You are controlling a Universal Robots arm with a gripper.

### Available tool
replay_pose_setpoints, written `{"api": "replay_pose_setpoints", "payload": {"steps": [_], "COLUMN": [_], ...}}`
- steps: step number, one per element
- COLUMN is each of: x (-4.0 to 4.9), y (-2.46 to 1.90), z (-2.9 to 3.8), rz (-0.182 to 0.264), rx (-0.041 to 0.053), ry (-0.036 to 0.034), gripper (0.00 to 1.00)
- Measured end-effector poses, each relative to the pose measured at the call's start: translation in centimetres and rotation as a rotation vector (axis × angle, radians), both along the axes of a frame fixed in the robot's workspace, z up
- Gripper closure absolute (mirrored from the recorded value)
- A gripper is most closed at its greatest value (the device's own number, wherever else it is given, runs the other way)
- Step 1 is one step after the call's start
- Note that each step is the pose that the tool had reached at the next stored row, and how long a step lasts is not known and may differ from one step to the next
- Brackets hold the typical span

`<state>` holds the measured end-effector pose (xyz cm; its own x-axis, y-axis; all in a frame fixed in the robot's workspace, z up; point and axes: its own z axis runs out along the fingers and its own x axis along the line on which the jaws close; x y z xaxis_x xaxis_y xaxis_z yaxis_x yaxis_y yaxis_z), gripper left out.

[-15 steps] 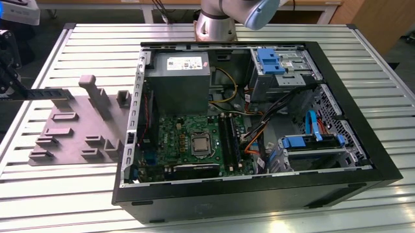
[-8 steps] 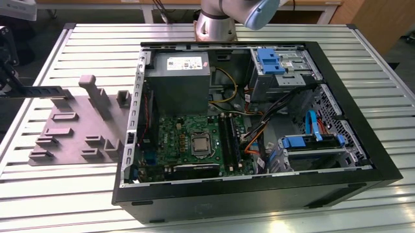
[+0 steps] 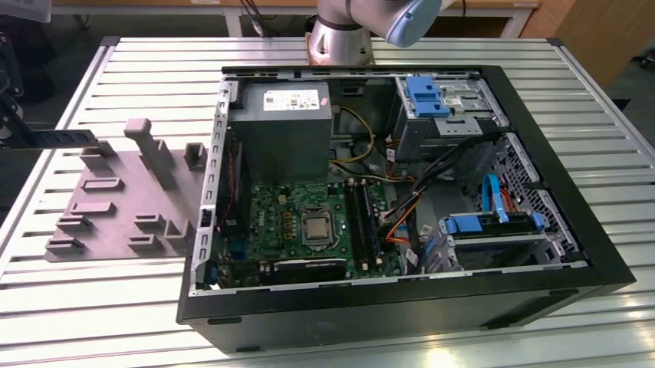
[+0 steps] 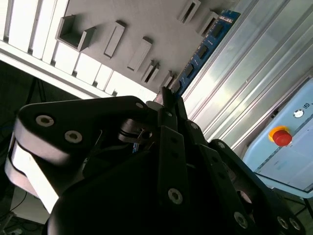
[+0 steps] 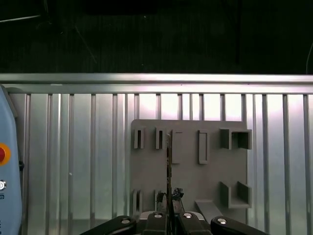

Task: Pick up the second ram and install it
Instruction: 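Pick up the second ram and move it above second insertion slot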

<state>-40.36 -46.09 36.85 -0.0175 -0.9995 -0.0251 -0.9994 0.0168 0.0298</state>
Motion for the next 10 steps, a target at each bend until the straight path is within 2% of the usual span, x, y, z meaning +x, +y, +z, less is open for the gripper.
{"api": "replay_pose_setpoints", "payload": {"steps": [10], "x": [0.0], "y": [0.0], "z": [1.34], "rz": [0.0], "rx": [0.0], "ry": [0.0], "gripper": [0.86]}}
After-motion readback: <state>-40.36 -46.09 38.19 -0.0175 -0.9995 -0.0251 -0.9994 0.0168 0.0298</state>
